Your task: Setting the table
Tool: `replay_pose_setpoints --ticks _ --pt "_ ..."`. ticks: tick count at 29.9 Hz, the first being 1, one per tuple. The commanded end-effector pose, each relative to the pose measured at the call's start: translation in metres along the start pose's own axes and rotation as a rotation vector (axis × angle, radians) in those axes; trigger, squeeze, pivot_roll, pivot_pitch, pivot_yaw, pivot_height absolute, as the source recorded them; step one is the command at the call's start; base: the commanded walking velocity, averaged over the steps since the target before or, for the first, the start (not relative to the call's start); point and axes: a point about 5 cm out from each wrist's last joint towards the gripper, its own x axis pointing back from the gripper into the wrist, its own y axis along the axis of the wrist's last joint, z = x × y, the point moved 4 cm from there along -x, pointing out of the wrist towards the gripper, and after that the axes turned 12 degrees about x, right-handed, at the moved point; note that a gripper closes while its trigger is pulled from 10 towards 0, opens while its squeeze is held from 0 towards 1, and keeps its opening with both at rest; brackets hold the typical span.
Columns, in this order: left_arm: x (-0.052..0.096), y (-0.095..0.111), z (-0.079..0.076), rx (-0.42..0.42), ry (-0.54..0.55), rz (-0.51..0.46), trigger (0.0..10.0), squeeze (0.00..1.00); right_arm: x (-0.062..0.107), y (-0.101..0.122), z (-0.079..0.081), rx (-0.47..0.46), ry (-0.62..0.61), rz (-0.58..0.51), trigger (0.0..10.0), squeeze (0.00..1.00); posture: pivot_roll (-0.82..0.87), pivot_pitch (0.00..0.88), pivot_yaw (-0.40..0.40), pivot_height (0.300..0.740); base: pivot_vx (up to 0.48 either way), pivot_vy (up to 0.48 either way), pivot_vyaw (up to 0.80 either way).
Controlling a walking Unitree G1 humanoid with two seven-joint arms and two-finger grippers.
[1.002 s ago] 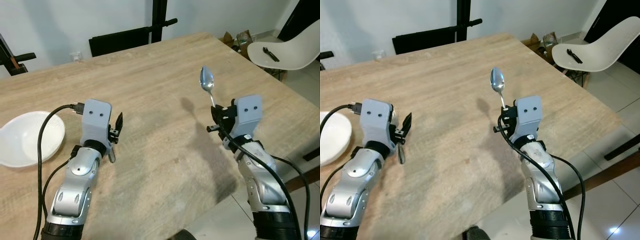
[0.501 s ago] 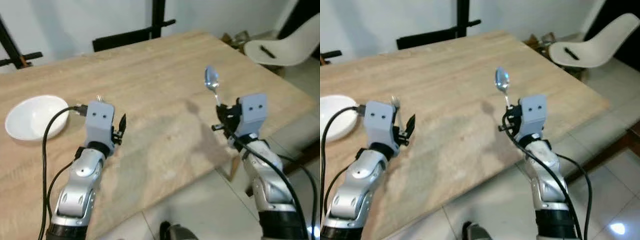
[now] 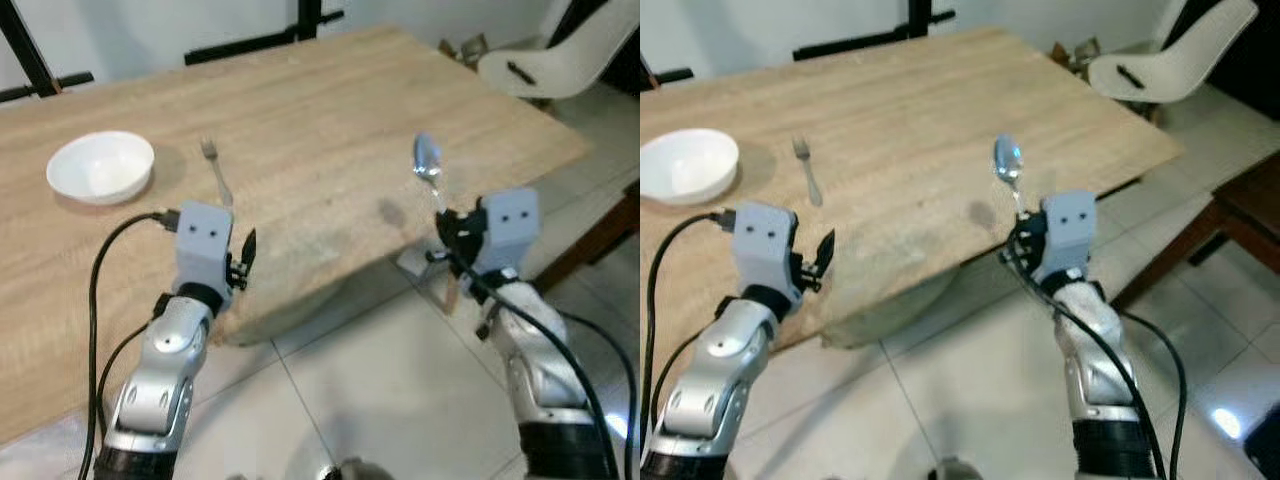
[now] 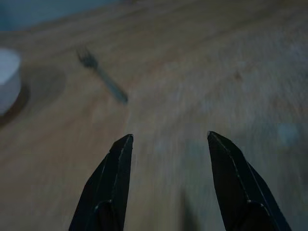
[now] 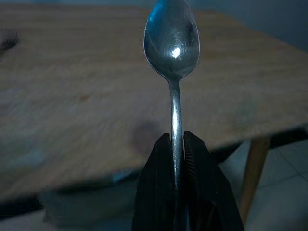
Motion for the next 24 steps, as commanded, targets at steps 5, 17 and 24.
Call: replay_pose_setpoints --ticks 5,17,24 --pt "0.0025 -0.0060 0.0035 -0.008 0.012 0.019 10.0 0.00 0.0009 -0.0011 0.0053 -0.009 0.013 -0.003 10.0 0.00 -0.11 0.034 0.017 0.740 -0.373 0.000 0.00" --pt "0.0035 -0.0068 0.0033 -0.005 0.013 0.023 10.0 0.00 0.0022 -0.0018 0.0050 -0.011 0.012 0.000 10.0 0.00 -0.11 0.040 0.017 0.740 -0.346 0.000 0.00" --pt "0.0035 -0.0075 0.0039 -0.001 0.021 0.027 10.0 0.00 0.0020 -0.0019 0.0050 -0.010 0.013 0.000 10.0 0.00 -0.11 0.042 0.015 0.740 -0.146 0.000 0.00"
